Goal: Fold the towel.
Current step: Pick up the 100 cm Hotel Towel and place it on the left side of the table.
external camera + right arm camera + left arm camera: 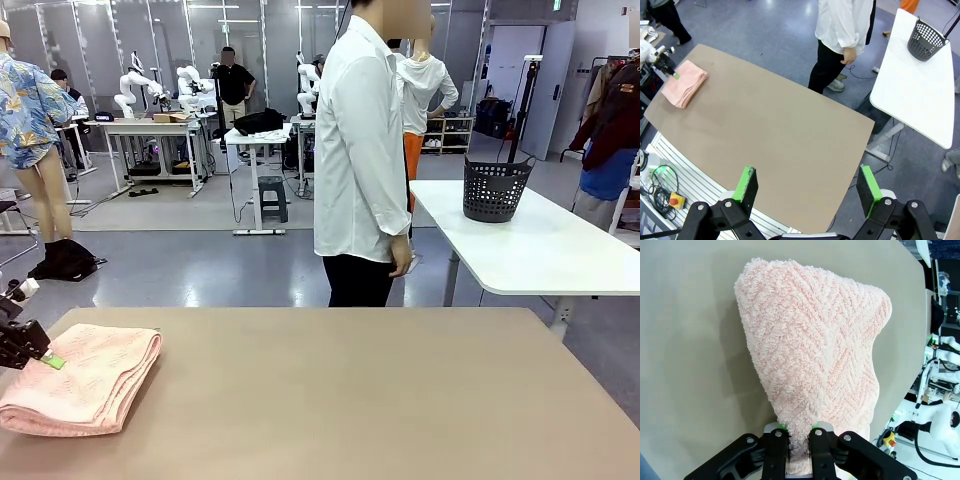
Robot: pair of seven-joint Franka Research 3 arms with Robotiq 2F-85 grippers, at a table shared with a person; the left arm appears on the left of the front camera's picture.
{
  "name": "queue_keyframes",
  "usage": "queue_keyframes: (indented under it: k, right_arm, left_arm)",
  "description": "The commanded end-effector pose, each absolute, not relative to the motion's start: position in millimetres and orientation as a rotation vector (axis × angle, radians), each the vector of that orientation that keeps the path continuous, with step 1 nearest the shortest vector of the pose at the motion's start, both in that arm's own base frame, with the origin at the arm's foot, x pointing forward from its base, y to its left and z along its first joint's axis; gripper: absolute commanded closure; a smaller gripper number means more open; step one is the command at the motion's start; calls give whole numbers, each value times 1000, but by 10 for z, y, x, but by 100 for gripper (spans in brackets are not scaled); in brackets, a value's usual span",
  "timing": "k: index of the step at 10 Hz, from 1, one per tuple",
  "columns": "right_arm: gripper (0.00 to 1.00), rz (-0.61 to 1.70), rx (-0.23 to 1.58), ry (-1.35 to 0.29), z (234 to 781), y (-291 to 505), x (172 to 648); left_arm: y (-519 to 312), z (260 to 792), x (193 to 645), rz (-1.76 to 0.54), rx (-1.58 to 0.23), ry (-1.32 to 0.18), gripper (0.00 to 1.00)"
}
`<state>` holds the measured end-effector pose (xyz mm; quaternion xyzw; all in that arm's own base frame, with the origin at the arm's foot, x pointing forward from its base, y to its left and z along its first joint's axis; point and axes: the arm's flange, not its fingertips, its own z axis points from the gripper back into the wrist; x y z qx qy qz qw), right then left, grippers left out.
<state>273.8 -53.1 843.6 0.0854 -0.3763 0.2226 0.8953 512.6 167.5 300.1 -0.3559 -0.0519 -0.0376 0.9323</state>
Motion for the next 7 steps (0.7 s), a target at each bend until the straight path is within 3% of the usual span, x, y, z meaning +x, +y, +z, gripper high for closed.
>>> queue_keyframes:
  k: [1, 2, 3, 4, 5, 7]
  right_arm:
    - [0, 462, 180, -776, 8426, -528, 2737]
    - [0, 462, 180, -776, 8426, -528, 2737]
    - [0, 462, 180, -776, 8426, -528, 2737]
    - [0, 462, 180, -776, 8426, -528, 2737]
    - [0, 462, 180, -776, 8426, -528, 2737]
    - [0, 462, 180, -776, 8426, -528, 2737]
  left_arm:
    - [1608, 3025, 5185, -61, -704, -94, 41]
    - [1595, 3066, 5185, -69, -704, -108, 41]
    - [1588, 3093, 5177, -66, -686, -116, 0]
    - [1599, 3136, 5171, -50, -661, -128, 37]
    - [1616, 3211, 5152, -29, -611, -156, 0]
    - [1650, 3424, 5032, 28, -448, -252, 0]
